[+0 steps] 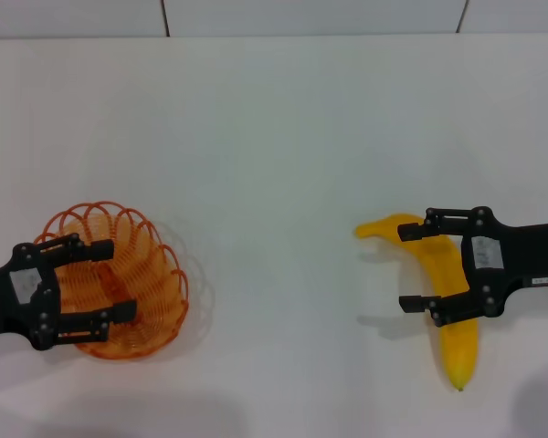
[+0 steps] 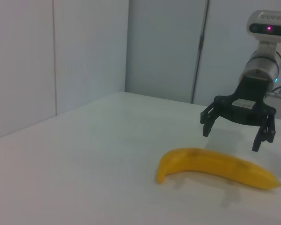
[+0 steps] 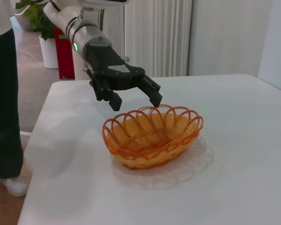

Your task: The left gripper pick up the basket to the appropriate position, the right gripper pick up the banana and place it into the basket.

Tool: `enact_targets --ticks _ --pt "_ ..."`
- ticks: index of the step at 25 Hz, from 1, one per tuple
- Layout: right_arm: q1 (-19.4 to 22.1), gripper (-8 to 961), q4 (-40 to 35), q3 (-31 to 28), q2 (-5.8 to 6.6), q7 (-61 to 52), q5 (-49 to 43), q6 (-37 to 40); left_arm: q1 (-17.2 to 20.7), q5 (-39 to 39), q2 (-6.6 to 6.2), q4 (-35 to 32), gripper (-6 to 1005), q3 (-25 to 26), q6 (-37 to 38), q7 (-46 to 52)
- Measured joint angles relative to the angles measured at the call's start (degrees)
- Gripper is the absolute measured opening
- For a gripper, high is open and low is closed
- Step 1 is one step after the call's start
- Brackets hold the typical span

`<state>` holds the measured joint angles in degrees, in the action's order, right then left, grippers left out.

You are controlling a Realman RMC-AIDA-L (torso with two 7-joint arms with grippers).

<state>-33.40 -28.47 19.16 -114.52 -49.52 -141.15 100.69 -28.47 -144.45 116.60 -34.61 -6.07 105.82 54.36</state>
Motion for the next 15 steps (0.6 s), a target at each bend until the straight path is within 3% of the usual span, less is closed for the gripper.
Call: enact_targets --ticks 15 --pt "0.0 893 0.0 0.0 0.0 0.03 0.04 -0.15 -0.45 -0.42 0.03 0.41 879 0.05 -0.13 -0.1"
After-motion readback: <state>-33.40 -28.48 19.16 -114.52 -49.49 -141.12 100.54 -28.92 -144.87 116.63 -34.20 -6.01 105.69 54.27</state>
